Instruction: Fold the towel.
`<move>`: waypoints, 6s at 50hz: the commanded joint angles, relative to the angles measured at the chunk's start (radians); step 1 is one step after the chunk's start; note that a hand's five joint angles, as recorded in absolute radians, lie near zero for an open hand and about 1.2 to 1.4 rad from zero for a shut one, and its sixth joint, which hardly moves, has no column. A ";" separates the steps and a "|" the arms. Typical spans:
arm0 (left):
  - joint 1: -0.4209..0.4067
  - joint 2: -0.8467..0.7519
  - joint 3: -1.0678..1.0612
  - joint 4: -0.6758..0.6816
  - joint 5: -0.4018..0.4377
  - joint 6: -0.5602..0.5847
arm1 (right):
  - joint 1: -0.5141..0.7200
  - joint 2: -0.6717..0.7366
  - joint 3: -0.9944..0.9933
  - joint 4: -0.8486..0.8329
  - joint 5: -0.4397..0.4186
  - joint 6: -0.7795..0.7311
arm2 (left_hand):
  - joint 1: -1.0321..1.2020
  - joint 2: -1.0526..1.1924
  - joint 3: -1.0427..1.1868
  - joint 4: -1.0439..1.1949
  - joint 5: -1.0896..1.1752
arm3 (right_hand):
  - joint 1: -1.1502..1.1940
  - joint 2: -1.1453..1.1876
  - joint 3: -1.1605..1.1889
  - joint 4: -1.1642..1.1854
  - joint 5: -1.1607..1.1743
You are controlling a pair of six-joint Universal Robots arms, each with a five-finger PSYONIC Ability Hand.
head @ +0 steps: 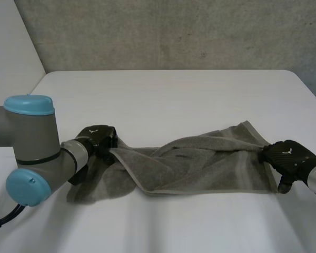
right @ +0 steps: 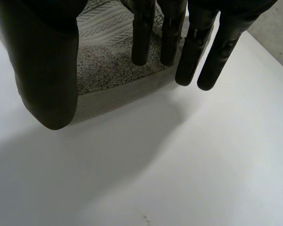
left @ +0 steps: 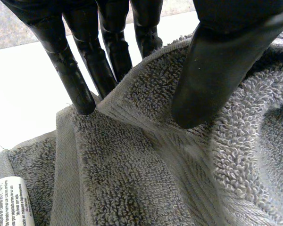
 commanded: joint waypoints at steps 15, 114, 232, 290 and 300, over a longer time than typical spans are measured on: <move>0.000 -0.004 -0.006 0.014 0.002 0.000 | 0.001 0.000 0.013 0.075 -0.097 -0.028 | -0.021 -0.024 -0.027 -0.020 -0.019 | 0.083 0.095 0.084 0.094 0.076; 0.025 0.462 0.086 -0.020 0.003 0.003 | 0.127 -0.435 -0.495 0.181 -0.076 0.527 | 0.460 0.457 0.454 0.461 0.462 | 0.916 0.927 0.917 0.927 0.909; 0.238 0.243 -0.429 0.282 0.075 0.135 | 0.228 0.052 -0.140 -0.123 0.156 0.299 | -0.687 -0.691 -0.694 -0.686 -0.685 | 0.916 0.927 0.917 0.927 0.909; 0.276 0.058 -0.301 0.377 0.061 0.262 | 0.226 0.080 -0.135 -0.133 0.162 0.302 | -0.268 -0.271 -0.274 -0.267 -0.265 | 0.916 0.927 0.917 0.927 0.909; 0.284 0.062 -0.304 0.399 0.057 0.262 | 0.226 0.080 -0.135 -0.148 0.162 0.312 | 0.187 0.184 0.181 0.188 0.189 | 0.916 0.927 0.917 0.927 0.909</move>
